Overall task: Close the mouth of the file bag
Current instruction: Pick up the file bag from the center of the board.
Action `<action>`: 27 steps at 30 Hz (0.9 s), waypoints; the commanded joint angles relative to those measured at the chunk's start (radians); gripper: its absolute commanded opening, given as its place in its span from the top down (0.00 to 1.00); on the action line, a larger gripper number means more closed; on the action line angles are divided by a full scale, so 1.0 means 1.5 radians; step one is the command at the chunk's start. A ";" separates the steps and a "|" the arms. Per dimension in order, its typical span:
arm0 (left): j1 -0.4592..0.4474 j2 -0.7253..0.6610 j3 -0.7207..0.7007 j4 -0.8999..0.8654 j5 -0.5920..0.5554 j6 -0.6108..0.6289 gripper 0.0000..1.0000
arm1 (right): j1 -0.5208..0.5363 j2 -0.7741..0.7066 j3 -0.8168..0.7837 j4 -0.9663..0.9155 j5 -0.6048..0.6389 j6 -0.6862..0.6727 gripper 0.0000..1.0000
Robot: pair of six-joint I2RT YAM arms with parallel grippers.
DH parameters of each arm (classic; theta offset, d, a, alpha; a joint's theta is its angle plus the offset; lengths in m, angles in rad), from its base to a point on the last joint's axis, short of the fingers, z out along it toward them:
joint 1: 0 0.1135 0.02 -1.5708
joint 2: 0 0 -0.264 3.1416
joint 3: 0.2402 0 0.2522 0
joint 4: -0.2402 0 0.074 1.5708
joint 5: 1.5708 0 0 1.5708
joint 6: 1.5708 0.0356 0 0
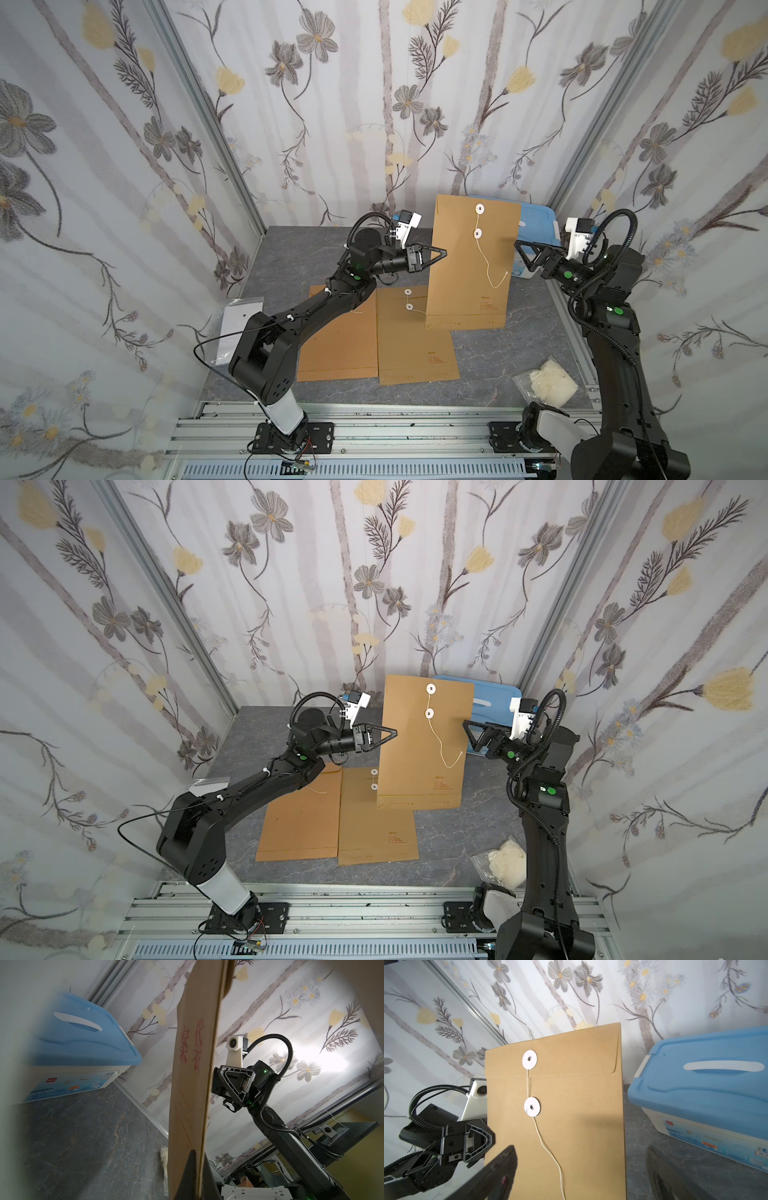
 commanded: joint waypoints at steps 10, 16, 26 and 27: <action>0.029 -0.010 0.006 0.102 0.089 -0.049 1.00 | 0.027 0.084 0.062 0.051 -0.139 0.033 0.09; 0.034 0.005 0.020 0.116 0.094 -0.063 1.00 | 0.068 0.088 0.104 -0.034 -0.164 -0.031 0.24; 0.064 0.013 0.028 0.131 0.091 -0.081 1.00 | 0.070 0.099 0.115 -0.044 -0.171 -0.024 0.34; 0.064 0.013 0.027 0.131 0.092 -0.081 1.00 | 0.070 0.098 0.115 -0.045 -0.171 -0.024 0.42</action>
